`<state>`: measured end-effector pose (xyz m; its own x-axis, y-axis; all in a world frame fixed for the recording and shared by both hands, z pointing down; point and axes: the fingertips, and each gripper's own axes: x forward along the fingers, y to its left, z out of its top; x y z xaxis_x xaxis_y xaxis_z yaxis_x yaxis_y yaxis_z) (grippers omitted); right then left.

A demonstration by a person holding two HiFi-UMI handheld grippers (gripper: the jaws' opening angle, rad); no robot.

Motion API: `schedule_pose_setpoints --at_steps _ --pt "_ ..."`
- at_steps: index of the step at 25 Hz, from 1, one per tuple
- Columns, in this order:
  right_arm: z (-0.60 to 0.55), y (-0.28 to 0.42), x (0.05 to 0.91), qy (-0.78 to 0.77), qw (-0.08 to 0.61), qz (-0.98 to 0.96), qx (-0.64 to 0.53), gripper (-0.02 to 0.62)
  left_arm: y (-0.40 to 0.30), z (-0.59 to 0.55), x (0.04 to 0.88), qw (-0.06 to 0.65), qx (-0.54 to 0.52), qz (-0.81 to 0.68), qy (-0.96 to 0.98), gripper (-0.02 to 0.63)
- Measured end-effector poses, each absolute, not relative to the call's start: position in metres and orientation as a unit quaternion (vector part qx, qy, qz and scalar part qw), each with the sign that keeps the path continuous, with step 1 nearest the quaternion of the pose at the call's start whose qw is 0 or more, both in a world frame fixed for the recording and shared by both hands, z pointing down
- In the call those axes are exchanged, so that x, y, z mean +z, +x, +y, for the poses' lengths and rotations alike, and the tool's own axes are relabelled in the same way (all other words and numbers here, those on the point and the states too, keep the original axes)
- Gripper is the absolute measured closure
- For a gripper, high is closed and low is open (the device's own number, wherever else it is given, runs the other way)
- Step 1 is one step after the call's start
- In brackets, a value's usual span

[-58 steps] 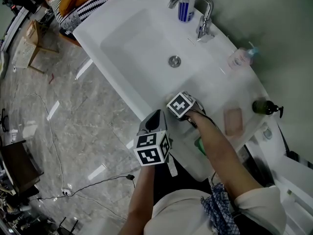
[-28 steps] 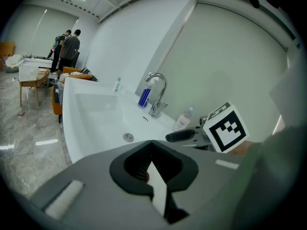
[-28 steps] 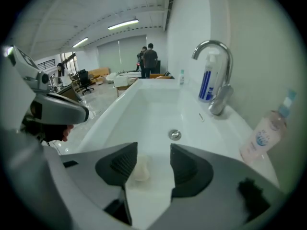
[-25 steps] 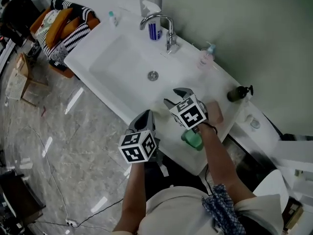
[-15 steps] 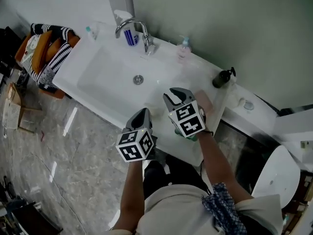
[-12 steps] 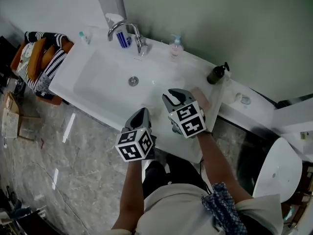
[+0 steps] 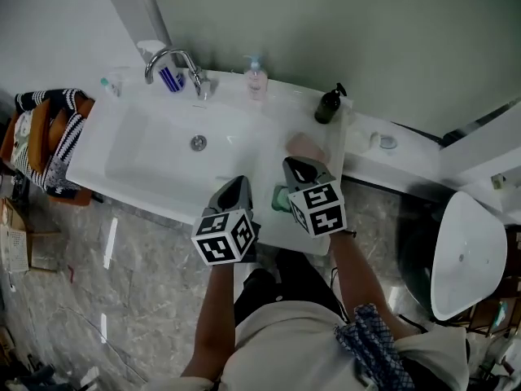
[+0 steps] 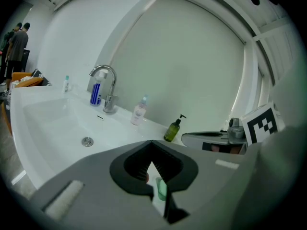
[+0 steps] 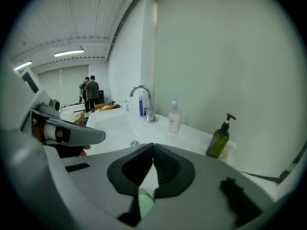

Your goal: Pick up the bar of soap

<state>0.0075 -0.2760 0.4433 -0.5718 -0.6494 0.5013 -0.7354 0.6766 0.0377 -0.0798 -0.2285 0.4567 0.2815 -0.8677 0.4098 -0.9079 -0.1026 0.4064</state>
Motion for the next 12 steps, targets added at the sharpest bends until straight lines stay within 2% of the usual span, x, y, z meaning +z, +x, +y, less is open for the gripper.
schedule_pose_setpoints --at_steps 12 --pt "-0.245 0.059 0.436 0.459 0.24 -0.851 0.088 0.58 -0.034 -0.218 0.455 0.282 0.06 -0.565 0.773 0.6"
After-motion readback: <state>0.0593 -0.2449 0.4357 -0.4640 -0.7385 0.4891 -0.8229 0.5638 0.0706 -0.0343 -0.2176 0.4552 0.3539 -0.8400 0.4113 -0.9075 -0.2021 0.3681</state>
